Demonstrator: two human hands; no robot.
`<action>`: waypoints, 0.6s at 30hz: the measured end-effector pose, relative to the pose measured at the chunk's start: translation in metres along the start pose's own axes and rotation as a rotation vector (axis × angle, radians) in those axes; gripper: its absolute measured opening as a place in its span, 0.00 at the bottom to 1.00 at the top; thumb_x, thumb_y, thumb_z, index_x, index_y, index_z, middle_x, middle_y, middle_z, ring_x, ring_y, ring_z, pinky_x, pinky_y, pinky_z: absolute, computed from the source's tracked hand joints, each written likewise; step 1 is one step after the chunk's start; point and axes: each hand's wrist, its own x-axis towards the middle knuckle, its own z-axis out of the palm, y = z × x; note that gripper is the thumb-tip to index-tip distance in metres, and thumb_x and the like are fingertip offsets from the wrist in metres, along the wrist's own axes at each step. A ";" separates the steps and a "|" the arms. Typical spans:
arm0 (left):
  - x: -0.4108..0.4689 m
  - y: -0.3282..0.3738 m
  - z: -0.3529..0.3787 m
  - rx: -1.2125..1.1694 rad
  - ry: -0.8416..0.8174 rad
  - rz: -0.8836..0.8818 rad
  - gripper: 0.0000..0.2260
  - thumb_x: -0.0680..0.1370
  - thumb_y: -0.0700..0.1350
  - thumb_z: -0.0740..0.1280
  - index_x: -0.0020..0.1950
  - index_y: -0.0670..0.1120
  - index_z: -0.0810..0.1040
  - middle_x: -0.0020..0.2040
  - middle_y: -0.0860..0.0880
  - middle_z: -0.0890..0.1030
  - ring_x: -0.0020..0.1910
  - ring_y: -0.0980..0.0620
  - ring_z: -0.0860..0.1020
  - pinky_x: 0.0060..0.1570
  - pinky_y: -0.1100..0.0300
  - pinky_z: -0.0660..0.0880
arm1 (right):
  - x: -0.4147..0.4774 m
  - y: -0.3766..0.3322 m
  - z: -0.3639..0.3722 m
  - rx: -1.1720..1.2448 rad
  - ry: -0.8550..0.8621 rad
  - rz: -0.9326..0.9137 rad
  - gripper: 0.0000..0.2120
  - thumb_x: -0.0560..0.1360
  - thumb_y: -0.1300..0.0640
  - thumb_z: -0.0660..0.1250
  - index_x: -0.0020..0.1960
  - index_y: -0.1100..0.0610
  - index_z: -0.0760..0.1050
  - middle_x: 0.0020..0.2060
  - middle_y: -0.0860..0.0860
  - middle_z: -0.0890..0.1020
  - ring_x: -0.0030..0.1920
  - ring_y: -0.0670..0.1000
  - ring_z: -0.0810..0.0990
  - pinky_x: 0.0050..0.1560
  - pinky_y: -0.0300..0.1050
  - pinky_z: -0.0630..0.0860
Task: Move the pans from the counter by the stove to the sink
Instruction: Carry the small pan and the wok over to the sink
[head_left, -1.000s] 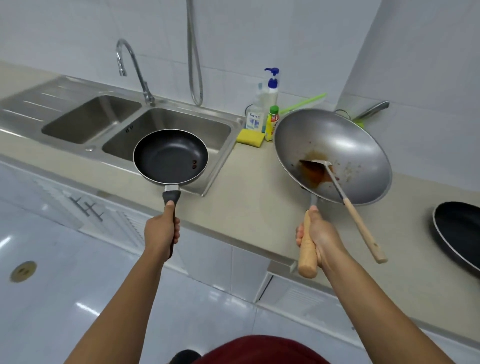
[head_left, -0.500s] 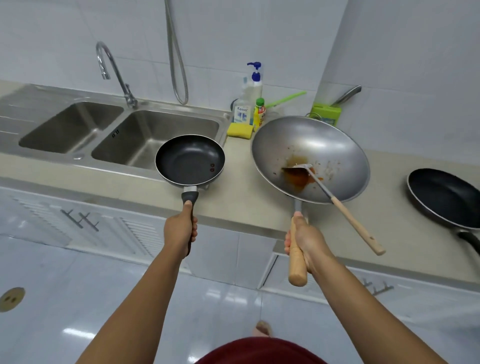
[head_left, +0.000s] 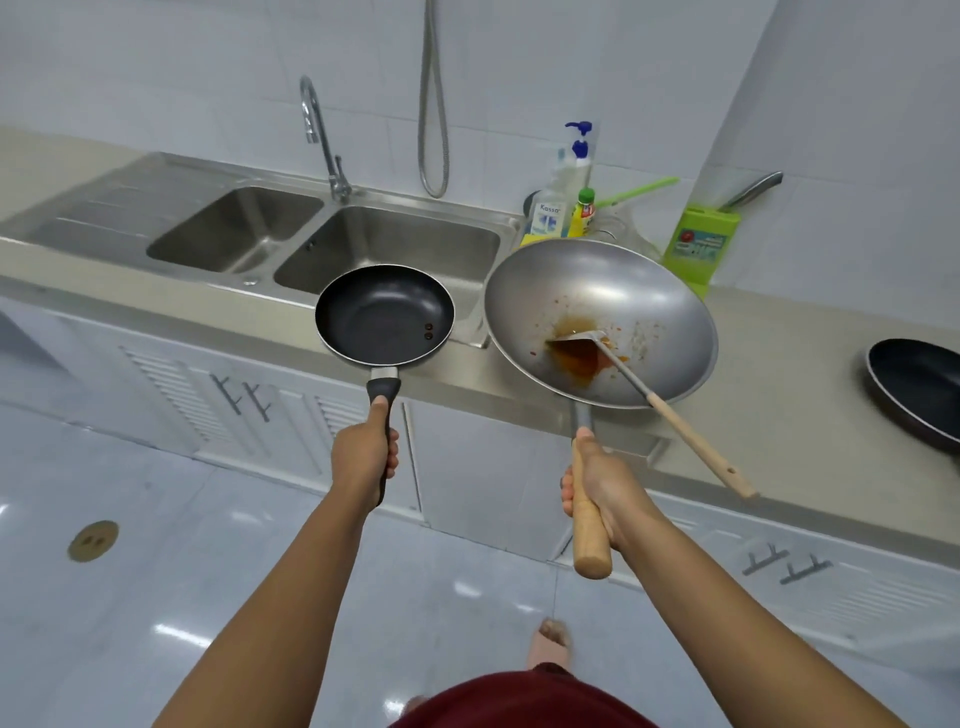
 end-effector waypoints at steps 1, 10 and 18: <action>0.000 -0.002 -0.010 -0.014 0.018 -0.006 0.24 0.78 0.60 0.64 0.33 0.41 0.75 0.26 0.48 0.74 0.23 0.52 0.70 0.26 0.59 0.68 | -0.003 0.000 0.007 -0.020 -0.009 -0.007 0.29 0.79 0.36 0.57 0.37 0.61 0.76 0.29 0.55 0.79 0.27 0.52 0.77 0.29 0.44 0.76; 0.002 -0.021 -0.094 -0.160 0.228 -0.061 0.24 0.78 0.60 0.64 0.34 0.41 0.76 0.27 0.47 0.75 0.24 0.51 0.70 0.26 0.59 0.69 | -0.010 -0.008 0.083 -0.238 -0.195 -0.077 0.29 0.78 0.36 0.57 0.40 0.61 0.77 0.30 0.55 0.81 0.28 0.52 0.78 0.34 0.47 0.78; 0.023 -0.012 -0.161 -0.271 0.445 -0.090 0.24 0.79 0.59 0.64 0.34 0.41 0.76 0.28 0.47 0.75 0.25 0.51 0.70 0.27 0.59 0.69 | -0.017 -0.037 0.174 -0.385 -0.390 -0.151 0.28 0.78 0.36 0.57 0.37 0.60 0.77 0.23 0.52 0.79 0.24 0.49 0.77 0.26 0.41 0.76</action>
